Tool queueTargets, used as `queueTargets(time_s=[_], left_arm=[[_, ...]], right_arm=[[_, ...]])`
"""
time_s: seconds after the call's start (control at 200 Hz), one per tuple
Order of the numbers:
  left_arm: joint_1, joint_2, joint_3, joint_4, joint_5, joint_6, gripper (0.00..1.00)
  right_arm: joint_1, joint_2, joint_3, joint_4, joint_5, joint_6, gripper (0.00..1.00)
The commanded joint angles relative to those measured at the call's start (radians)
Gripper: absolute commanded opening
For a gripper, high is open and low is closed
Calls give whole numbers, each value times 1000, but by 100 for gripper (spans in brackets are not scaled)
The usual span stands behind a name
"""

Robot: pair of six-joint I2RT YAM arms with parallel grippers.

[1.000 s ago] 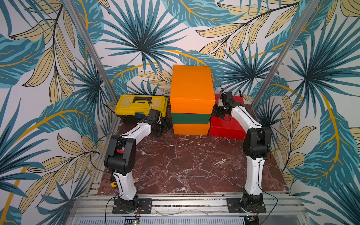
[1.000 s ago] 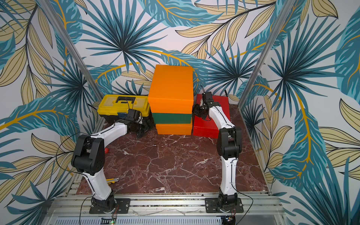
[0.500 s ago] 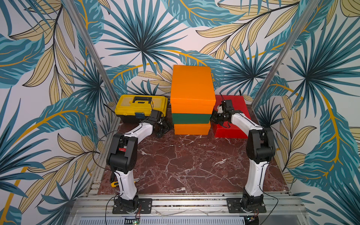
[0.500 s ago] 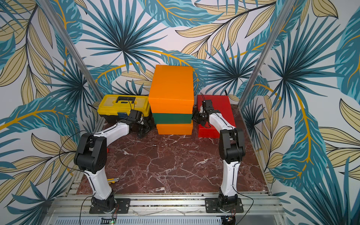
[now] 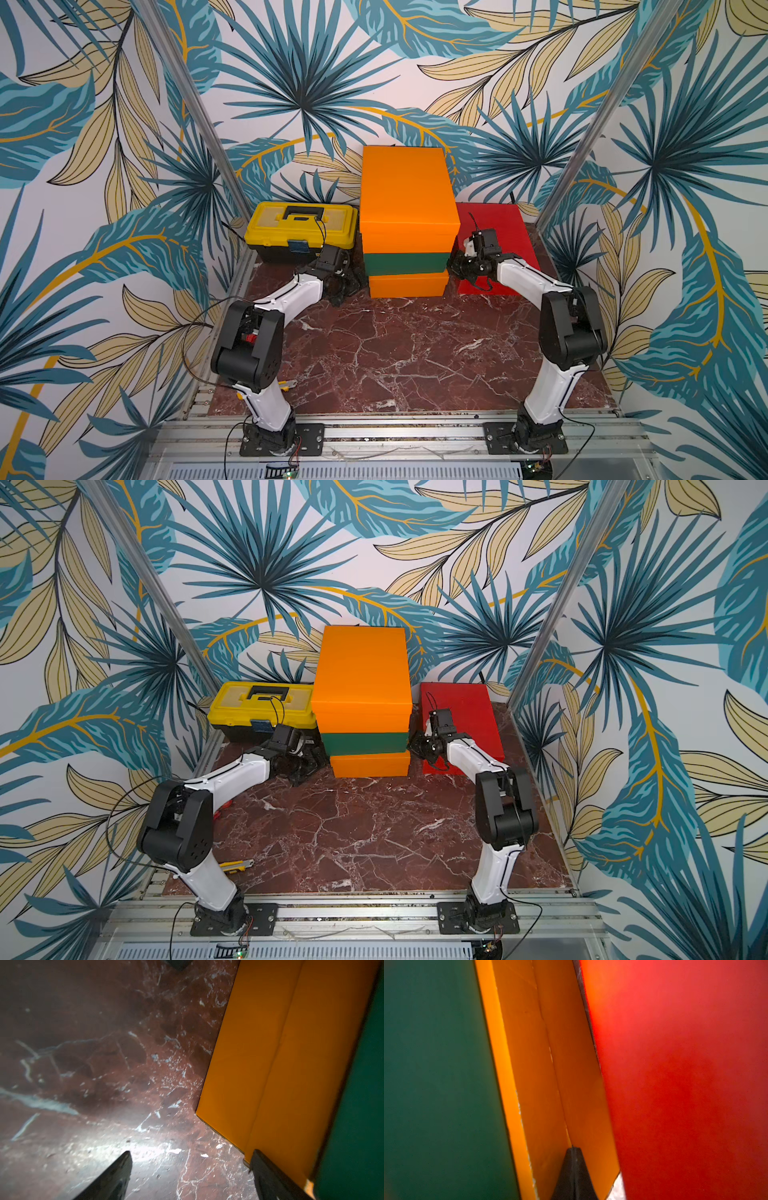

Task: Stack the shoeboxes
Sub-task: Move the shoebox to the center of the board.

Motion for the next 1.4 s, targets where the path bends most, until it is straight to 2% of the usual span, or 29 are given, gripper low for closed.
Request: queueTargets(time_s=[0.0, 0.215, 0.416, 0.556, 0.696, 0.856, 0.996, 1.016, 1.162, 1.202, 1.292, 1.392], left_arm=[[-30, -61, -34, 43, 50, 1, 90], [-29, -128, -85, 30, 28, 6, 91], [-19, -201, -74, -47, -12, 34, 91], [-3, -292, -74, -122, -62, 56, 92], [0, -408, -79, -192, -112, 69, 92], [-57, -568, -51, -270, -226, 86, 92], [-147, -659, 9, -317, -297, 94, 93], [-165, -666, 17, -319, -334, 96, 93], [-317, -659, 90, -322, -444, 115, 93], [-362, -644, 118, -323, -470, 125, 93], [-471, -589, 195, -323, -536, 161, 93], [-592, -510, 283, -323, -631, 229, 93]], right_arm=[[61, -40, -87, -23, -81, 38, 0], [90, -118, -179, -34, -66, 46, 0], [90, -208, -161, -143, 10, -7, 0], [90, -288, -126, -244, 101, -51, 0], [89, -355, -72, -347, 245, -102, 0], [68, -394, -11, -408, 365, -144, 1], [13, -408, 22, -411, 369, -170, 11], [1, -408, 26, -410, 362, -175, 12], [-81, -406, 53, -420, 337, -196, 21], [-108, -406, 51, -413, 322, -197, 28], [-173, -401, 48, -398, 271, -192, 52], [-238, -388, 46, -384, 219, -183, 66]])
